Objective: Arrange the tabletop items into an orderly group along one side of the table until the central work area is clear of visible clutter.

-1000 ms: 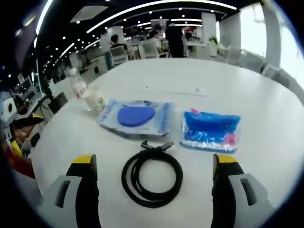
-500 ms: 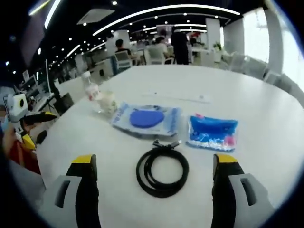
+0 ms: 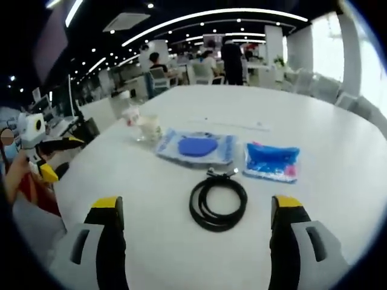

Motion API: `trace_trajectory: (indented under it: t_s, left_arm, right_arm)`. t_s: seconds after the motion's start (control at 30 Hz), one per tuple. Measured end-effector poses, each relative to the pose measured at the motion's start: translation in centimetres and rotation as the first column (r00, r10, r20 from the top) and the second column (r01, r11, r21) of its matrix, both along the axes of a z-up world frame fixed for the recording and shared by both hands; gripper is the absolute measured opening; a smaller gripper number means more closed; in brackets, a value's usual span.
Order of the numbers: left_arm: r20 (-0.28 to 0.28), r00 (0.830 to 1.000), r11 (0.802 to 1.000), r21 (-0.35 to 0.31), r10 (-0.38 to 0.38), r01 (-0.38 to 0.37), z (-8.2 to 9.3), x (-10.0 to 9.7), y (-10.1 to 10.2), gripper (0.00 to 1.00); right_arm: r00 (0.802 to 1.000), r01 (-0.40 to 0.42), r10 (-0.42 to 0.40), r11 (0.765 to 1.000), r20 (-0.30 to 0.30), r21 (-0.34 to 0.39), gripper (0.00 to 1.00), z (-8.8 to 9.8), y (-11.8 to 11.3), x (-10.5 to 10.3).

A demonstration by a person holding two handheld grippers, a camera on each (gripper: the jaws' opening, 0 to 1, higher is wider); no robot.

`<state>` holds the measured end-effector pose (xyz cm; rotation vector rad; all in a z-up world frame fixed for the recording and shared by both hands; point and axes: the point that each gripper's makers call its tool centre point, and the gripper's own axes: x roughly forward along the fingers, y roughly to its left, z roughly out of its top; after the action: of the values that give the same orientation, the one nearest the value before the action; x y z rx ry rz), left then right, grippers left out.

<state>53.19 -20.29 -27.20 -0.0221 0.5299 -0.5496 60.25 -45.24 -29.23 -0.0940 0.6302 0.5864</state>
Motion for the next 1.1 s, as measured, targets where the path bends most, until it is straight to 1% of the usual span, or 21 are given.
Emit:
trace_trajectory:
  t_s: [0.13,0.27,0.4,0.63,0.83,1.1]
  left_arm:
    - [0.002,1.0,1.0,0.009,0.005,-0.005,0.3,-1.3,0.2,0.97]
    - [0.004,1.0,1.0,0.01,0.005,-0.005,0.3,-2.0,0.2,0.97]
    - [0.005,1.0,1.0,0.017,0.002,-0.002,0.4,-2.8,0.0,0.97]
    - [0.01,1.0,1.0,0.014,-0.001,0.001,0.7,-3.7,-0.8,0.96]
    - [0.017,1.0,1.0,0.014,-0.003,0.003,0.8,-4.5,-1.3,0.96]
    - [0.012,1.0,1.0,0.009,0.008,-0.008,-0.1,-5.1,-1.5,0.95]
  right_arm:
    - [1.0,-0.003,0.003,1.0,0.012,0.001,0.99,0.6,-0.1,-1.3]
    - [1.0,-0.007,0.007,1.0,0.012,0.012,0.99,1.0,-0.3,-2.8]
    - [0.999,-0.004,0.004,1.0,0.04,-0.004,0.99,1.6,-0.7,-4.0]
    - [0.999,0.0,-0.001,1.0,0.052,0.024,0.99,2.5,-1.1,-5.9]
    - [0.999,0.005,-0.007,0.999,0.048,0.038,0.99,2.4,-1.4,-6.8]
    - [0.999,0.036,-0.039,0.997,0.034,0.065,0.99,1.7,-1.8,-8.3]
